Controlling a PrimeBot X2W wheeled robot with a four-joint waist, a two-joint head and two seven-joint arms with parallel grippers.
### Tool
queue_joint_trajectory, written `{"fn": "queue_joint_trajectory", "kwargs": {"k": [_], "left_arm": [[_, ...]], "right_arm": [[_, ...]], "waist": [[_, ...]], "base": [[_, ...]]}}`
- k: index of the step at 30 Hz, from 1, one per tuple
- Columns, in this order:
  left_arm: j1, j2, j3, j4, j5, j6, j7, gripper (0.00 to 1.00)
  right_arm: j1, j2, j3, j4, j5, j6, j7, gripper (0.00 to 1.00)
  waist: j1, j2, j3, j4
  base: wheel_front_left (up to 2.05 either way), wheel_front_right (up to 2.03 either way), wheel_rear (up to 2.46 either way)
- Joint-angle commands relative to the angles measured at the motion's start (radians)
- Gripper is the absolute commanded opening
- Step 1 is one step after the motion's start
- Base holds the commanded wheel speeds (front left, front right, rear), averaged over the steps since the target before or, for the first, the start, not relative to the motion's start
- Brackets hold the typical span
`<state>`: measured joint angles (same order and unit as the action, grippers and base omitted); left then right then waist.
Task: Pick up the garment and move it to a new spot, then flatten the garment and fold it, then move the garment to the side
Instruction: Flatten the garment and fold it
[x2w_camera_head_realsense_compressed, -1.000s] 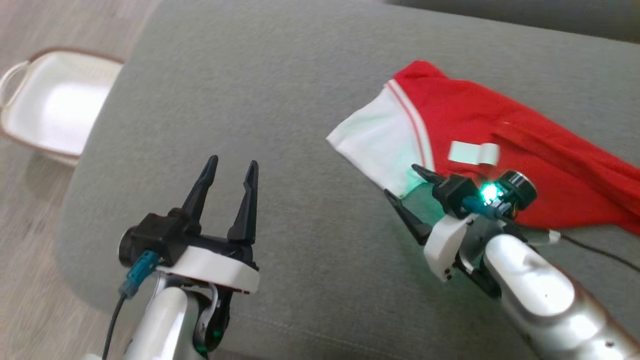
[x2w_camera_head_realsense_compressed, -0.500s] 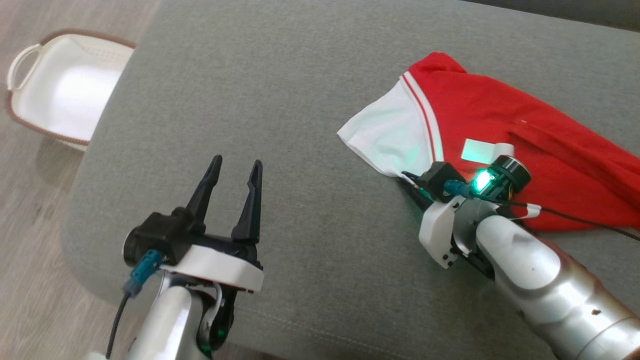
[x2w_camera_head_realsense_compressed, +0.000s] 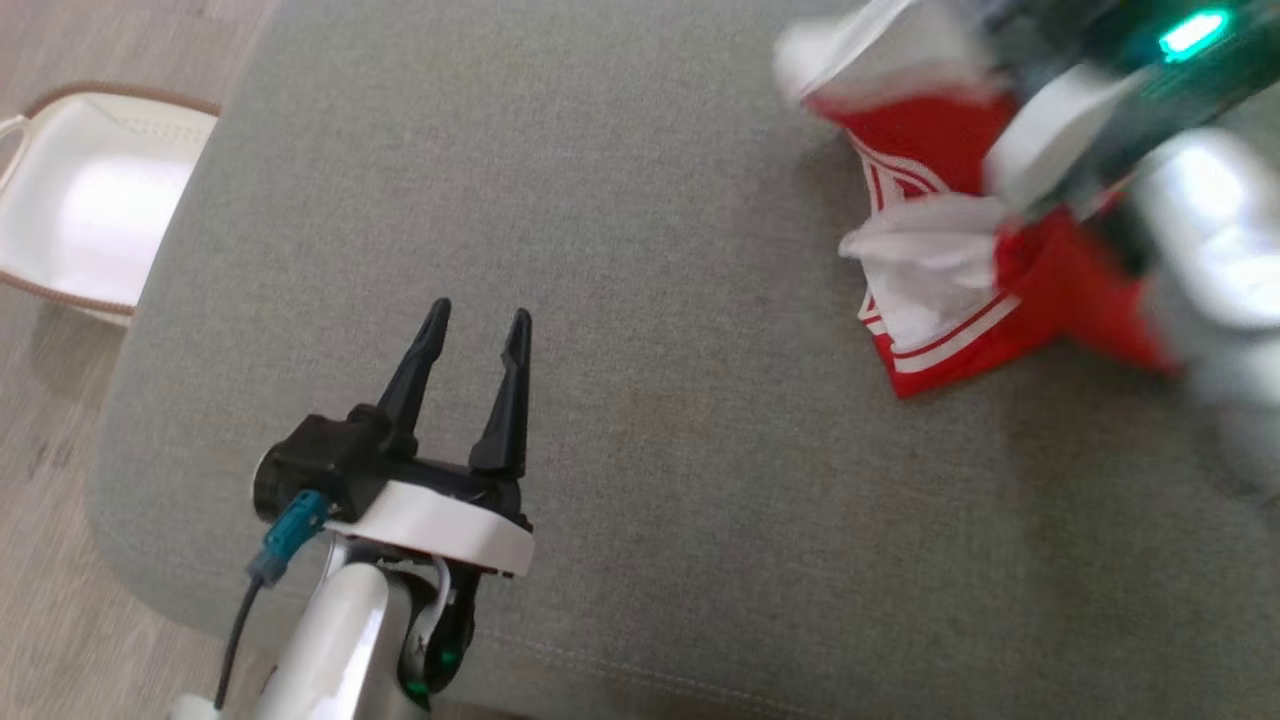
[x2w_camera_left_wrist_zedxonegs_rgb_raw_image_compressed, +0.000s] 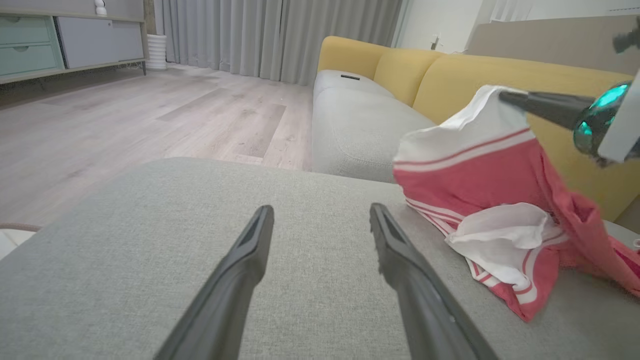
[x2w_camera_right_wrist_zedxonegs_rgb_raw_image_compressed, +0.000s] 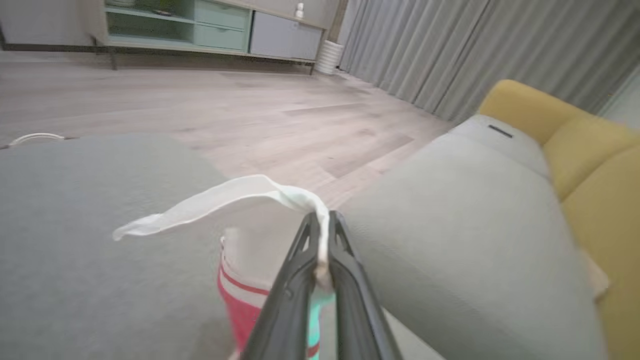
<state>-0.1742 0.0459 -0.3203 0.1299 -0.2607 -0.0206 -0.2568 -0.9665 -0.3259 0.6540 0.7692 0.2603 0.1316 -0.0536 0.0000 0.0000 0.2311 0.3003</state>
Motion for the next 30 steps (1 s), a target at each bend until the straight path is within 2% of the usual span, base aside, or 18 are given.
{"fn": "queue_joint_trajectory", "kwargs": {"k": [1,2,4,7,8,9,13,20,25,30], "left_arm": [[-0.046,0.004,0.017,-0.041,-0.009,0.002,-0.005,1.00],[-0.046,0.004,0.017,-0.041,-0.009,0.002,-0.005,1.00],[-0.058,0.004,0.004,-0.043,-0.020,0.003,-0.005,1.00],[-0.069,0.004,-0.002,-0.043,-0.027,0.005,-0.005,1.00],[-0.071,0.004,-0.003,-0.042,-0.028,0.005,-0.005,1.00],[-0.073,0.004,-0.004,-0.041,-0.028,0.005,-0.005,1.00],[-0.077,0.004,0.002,-0.035,-0.025,0.007,-0.005,1.00],[-0.079,0.004,0.037,-0.031,-0.010,-0.003,-0.005,1.00],[-0.076,0.004,0.059,-0.032,0.003,-0.015,-0.005,1.00],[-0.057,0.004,0.079,-0.033,0.005,-0.021,-0.005,1.00]], "right_arm": [[-0.073,-0.045,-0.034,0.006,0.009,-0.001,0.015,0.00],[-0.073,-0.045,-0.034,0.006,0.009,-0.001,0.015,0.00],[-0.153,-0.115,-0.075,0.071,0.003,-0.001,0.039,0.00],[-0.225,-0.174,-0.126,0.160,-0.027,-0.001,0.038,0.00],[-0.247,-0.190,-0.153,0.196,-0.044,-0.001,0.032,0.46],[-0.266,-0.201,-0.184,0.236,-0.062,-0.001,0.030,1.00],[-0.293,-0.177,-0.264,0.336,-0.123,-0.001,-0.001,1.00],[-0.264,-0.089,-0.313,0.404,-0.171,-0.001,-0.084,1.00],[-0.230,-0.037,-0.328,0.401,-0.155,-0.001,-0.150,1.00],[-0.141,0.006,-0.324,0.335,-0.095,-0.001,-0.192,1.00]], "waist": [[0.0000,0.0000,0.021,0.008],[0.0000,0.0000,0.021,0.008],[0.0000,0.0000,0.047,0.022],[0.0000,0.0000,0.069,0.033],[0.0000,0.0000,0.075,0.034],[0.0000,0.0000,0.078,0.035],[0.0000,0.0000,0.073,0.022],[0.0000,0.0000,0.032,-0.055],[0.0000,0.0000,-0.013,-0.114],[0.0000,0.0000,-0.068,-0.166]], "base": [[0.00,0.00,0.00],[0.00,0.00,0.00],[0.00,0.00,0.00],[0.00,0.00,0.00],[0.00,0.00,0.00],[0.00,0.00,0.00],[0.00,0.00,0.00],[0.00,0.00,0.00],[0.00,0.00,0.00],[0.00,0.00,0.00]]}}
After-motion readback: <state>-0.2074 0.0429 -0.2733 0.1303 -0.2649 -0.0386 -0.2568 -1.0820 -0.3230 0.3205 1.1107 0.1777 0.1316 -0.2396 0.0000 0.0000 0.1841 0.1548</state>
